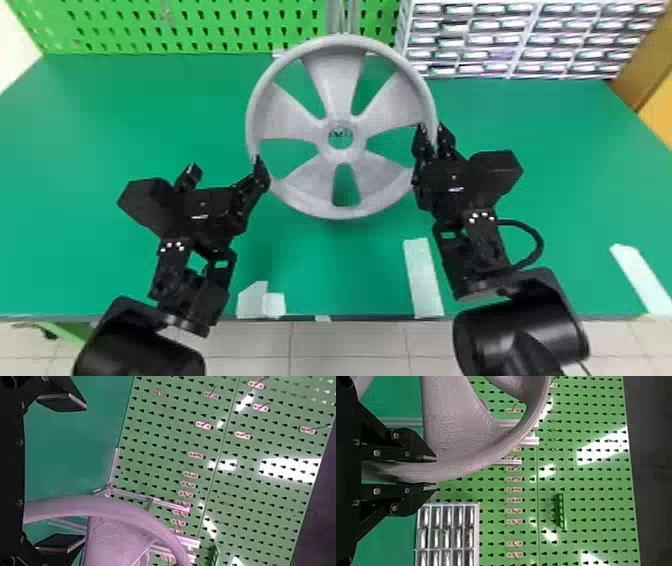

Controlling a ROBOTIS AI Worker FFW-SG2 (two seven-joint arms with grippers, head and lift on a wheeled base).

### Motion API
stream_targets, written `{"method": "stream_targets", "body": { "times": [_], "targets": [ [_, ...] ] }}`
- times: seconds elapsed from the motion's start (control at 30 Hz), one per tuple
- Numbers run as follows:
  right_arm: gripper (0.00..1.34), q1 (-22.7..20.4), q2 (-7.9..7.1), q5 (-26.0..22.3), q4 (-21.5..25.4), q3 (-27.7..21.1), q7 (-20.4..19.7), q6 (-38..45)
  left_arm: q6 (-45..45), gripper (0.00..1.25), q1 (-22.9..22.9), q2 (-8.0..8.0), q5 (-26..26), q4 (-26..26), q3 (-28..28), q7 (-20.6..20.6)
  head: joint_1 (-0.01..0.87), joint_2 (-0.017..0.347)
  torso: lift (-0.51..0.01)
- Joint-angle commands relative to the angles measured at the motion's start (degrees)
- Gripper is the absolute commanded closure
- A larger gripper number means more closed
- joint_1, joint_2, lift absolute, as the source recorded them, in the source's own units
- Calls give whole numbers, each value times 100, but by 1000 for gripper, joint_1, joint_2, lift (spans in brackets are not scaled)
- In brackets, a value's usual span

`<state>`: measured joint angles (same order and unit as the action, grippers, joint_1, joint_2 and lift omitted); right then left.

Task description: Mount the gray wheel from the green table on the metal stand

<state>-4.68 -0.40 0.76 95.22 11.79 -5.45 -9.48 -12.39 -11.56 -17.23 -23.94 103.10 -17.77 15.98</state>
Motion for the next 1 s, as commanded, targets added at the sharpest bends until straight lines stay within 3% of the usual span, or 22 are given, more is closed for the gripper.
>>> {"method": "stream_targets", "body": {
  "times": [0.0,0.97],
  "targets": [
    [1058,47,23,12,-48,-10,0,-107,0,119,110,0,-128,-115,-69,-86,868,52,-93],
    [1058,301,23,144,-522,-28,-9,-951,44,119,682,0,-612,-686,-262,-535,868,52,-93]
  ]
}}
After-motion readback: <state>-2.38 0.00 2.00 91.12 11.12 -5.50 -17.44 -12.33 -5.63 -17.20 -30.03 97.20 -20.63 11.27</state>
